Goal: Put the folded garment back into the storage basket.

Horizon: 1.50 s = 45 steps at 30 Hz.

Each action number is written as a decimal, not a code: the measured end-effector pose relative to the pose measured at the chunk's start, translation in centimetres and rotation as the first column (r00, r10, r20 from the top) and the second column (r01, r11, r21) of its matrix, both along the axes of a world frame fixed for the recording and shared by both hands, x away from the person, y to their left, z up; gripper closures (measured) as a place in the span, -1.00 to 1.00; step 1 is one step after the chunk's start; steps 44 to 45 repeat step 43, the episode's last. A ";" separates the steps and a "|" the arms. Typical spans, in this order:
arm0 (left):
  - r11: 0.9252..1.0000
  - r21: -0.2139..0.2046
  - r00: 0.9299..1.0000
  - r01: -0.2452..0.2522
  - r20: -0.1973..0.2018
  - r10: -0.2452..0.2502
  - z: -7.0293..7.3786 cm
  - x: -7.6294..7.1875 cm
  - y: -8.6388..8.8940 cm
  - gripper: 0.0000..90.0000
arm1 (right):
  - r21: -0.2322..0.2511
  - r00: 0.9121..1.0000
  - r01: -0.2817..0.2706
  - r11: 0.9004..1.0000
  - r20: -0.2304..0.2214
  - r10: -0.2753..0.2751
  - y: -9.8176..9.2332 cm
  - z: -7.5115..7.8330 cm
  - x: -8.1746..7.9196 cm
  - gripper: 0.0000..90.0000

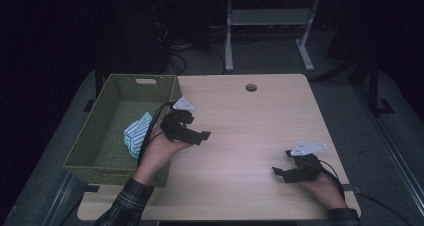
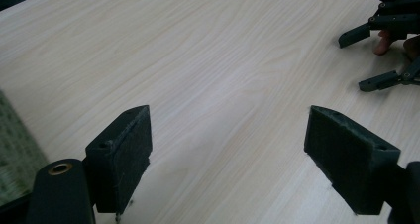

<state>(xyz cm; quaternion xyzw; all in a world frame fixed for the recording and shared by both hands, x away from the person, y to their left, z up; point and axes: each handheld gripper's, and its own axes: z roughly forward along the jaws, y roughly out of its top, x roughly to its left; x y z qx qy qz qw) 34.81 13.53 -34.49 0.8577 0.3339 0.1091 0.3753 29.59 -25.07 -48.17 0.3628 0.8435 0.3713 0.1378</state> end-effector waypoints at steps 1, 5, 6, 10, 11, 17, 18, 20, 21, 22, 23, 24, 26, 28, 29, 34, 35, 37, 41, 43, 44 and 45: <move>1.000 -0.001 1.000 0.002 0.001 -0.002 -0.3 -0.1 -0.3 -0.60 | 0.000 1.000 0.000 1.000 0.000 0.000 0.0 0.0 0.0 -0.64; 1.000 -0.002 1.000 0.009 0.010 -0.009 -1.5 -0.4 -1.2 -0.60 | 0.000 1.000 0.000 1.000 0.000 0.000 0.0 0.0 0.0 -0.64; 1.000 -0.002 1.000 0.010 0.011 -0.010 -1.9 -0.5 -1.5 -0.60 | 0.000 1.000 0.000 1.000 0.000 0.000 0.0 0.0 0.0 -0.64; 1.000 0.007 1.000 0.019 0.005 -0.019 -3.5 -0.7 -2.4 -0.60 | 0.000 1.000 0.000 1.000 0.000 0.000 0.0 0.0 0.0 -0.64; 1.000 0.010 1.000 0.024 -0.001 -0.024 -3.9 -0.8 -2.6 -0.60 | 0.000 1.000 0.000 1.000 0.000 0.000 0.0 0.0 0.0 -0.64; 0.998 0.051 0.999 0.047 -0.021 -0.046 -6.4 -1.1 -4.0 -0.60 | 0.000 1.000 0.000 1.000 -0.001 0.000 0.0 0.0 0.0 -0.64; 0.998 0.051 0.999 0.047 -0.021 -0.046 -6.4 -1.1 -4.0 -0.60 | 0.000 1.000 0.000 1.000 -0.001 0.000 0.0 0.0 0.0 -0.64; 0.997 0.058 0.999 0.046 -0.029 -0.044 -7.4 -1.1 -4.3 -0.60 | 0.000 1.000 0.000 1.000 -0.001 0.000 0.0 0.0 0.0 -0.64; 0.996 0.079 0.998 0.051 -0.045 -0.047 -7.7 -1.1 -4.4 -0.60 | 0.000 1.000 0.000 1.000 -0.001 0.000 0.0 0.0 0.0 -0.64; 0.996 0.072 0.998 0.049 -0.039 -0.046 -8.2 -1.2 -4.5 -0.60 | 0.000 1.000 0.000 1.000 0.000 0.000 0.0 0.0 0.0 -0.64; 0.996 0.080 0.998 0.050 -0.044 -0.047 -8.7 -1.2 -4.7 -0.60 | 0.000 1.000 0.000 1.000 -0.001 0.000 0.0 0.0 0.0 -0.64; 0.995 0.085 0.998 0.048 -0.050 -0.044 -9.1 -1.3 -4.8 -0.60 | 0.000 1.000 0.000 1.000 -0.001 0.000 0.0 0.0 0.0 -0.64; 0.993 0.104 0.997 0.057 -0.063 -0.050 -9.6 -1.3 -4.9 -0.60 | 0.000 1.000 0.000 1.000 0.000 0.000 0.0 0.0 0.0 -0.64; 0.991 0.119 0.996 0.059 -0.076 -0.050 -10.2 -1.3 -5.2 -0.60 | -0.001 1.000 0.000 1.000 -0.001 0.000 0.0 0.0 0.0 -0.64; 0.990 0.129 0.995 0.064 -0.081 -0.054 -10.4 -1.3 -5.3 -0.60 | 0.000 1.000 0.000 1.000 -0.001 0.000 0.0 0.0 0.0 -0.64; 0.981 0.179 0.994 0.073 -0.089 -0.058 -11.6 -1.4 -5.6 -0.60 | -0.001 1.000 -0.002 1.000 -0.001 0.002 0.0 0.0 0.0 -0.64; 0.980 0.184 0.995 0.072 -0.084 -0.057 -11.7 -1.4 -5.7 -0.62 | -0.001 1.000 -0.002 1.000 0.000 0.002 0.0 0.0 0.0 -0.64; 0.980 0.186 0.995 0.071 -0.080 -0.057 -11.7 -1.5 -5.7 -0.62 | -0.001 1.000 -0.003 1.000 -0.001 0.003 0.0 0.0 0.0 -0.64; 0.982 0.176 0.996 0.073 -0.070 -0.062 -11.8 -1.6 -5.6 -0.63 | -0.001 1.000 -0.003 1.000 -0.001 0.003 0.0 0.0 0.0 -0.65; 0.982 0.172 0.996 0.073 -0.065 -0.063 -11.9 -1.7 -5.5 -0.63 | -0.001 1.000 -0.003 1.000 -0.002 0.003 0.0 0.0 0.0 -0.65; 0.982 0.172 0.996 0.073 -0.065 -0.063 -11.9 -1.7 -5.5 -0.63 | -0.001 1.000 -0.003 1.000 -0.002 0.003 0.0 0.0 0.0 -0.65; 0.982 0.172 0.996 0.073 -0.065 -0.063 -11.9 -1.7 -5.5 -0.63 | -0.001 1.000 -0.003 1.000 -0.002 0.003 0.0 0.0 0.0 -0.65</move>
